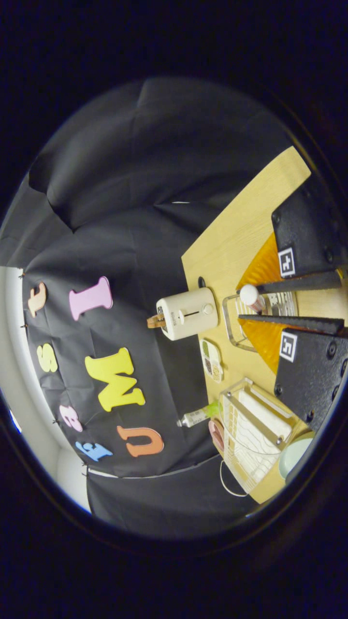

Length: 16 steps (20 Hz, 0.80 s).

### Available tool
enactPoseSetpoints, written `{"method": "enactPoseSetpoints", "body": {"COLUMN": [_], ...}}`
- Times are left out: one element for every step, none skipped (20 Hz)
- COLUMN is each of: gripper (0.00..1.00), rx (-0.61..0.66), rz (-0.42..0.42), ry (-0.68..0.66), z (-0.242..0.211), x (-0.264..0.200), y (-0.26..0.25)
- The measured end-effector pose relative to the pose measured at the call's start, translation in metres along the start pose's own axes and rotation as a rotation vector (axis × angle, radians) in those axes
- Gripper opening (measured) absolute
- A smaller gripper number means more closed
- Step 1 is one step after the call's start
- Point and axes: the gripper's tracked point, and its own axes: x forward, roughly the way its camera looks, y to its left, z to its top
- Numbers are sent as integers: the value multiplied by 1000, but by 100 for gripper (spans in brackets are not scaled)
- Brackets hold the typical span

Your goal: Take the plate from the dish rack, then take the spoon from the basket and place it into the plate.

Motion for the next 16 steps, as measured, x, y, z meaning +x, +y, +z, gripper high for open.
{"method": "enactPoseSetpoints", "body": {"gripper": [26,19,17,14,13,11,10,9,9,9,9,9,9,9,9,9], "rx": [22,22,16,8,-1,-14,-28,-43,-57,-69,-78,-89,-101,-110,-124,-144], "rz": [20,16,18,25,28,25,18,9,-2,-13,-20,-23,-17,6,27,47], "ry": [1,2,3,2,-6,-18,-35,-56,-81,-108,-137,-168,-190,-205,-213,-213], "z": [1,1,2,4,8,13,19,27,36,46,57,68,76,81,85,84], "x": [-2,2,3,-1,-3,-6,-11,-16,-23,-32,-42,-55,-66,-80,-91,-100], "y": [6,4,5,9,12,13,15,17,18,20,24,30,37,50,63,74]}}
